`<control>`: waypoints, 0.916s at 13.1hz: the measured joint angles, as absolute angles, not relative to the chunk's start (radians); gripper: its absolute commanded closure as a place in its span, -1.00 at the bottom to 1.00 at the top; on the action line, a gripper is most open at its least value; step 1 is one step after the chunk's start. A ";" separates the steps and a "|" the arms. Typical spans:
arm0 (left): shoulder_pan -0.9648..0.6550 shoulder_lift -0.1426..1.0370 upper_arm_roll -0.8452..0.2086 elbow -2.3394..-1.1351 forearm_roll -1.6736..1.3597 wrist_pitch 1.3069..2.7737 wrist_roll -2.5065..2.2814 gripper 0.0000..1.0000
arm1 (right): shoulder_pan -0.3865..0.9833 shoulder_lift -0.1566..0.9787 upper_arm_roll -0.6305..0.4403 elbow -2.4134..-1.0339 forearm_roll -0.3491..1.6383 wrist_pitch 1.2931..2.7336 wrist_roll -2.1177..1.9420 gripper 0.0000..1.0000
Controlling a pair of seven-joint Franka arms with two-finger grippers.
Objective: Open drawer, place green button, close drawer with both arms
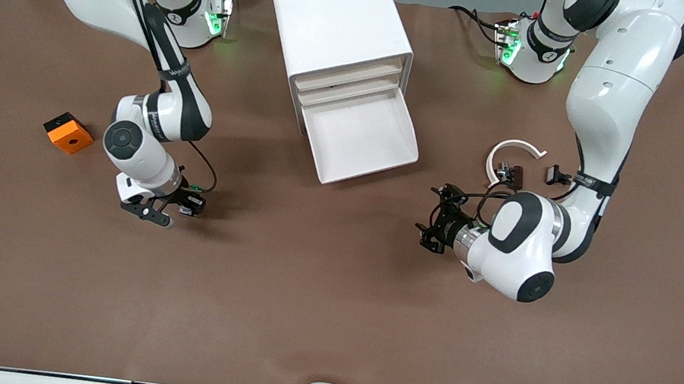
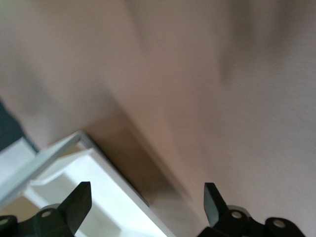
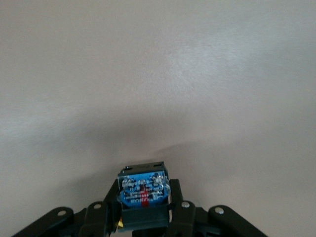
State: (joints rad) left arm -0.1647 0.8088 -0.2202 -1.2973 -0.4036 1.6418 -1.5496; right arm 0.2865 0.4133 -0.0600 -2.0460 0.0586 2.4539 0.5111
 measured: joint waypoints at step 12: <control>-0.192 0.698 -0.223 -1.298 -0.049 1.827 -1.192 -1.00 | 0.692 0.249 -0.044 -1.775 0.098 2.061 1.081 1.00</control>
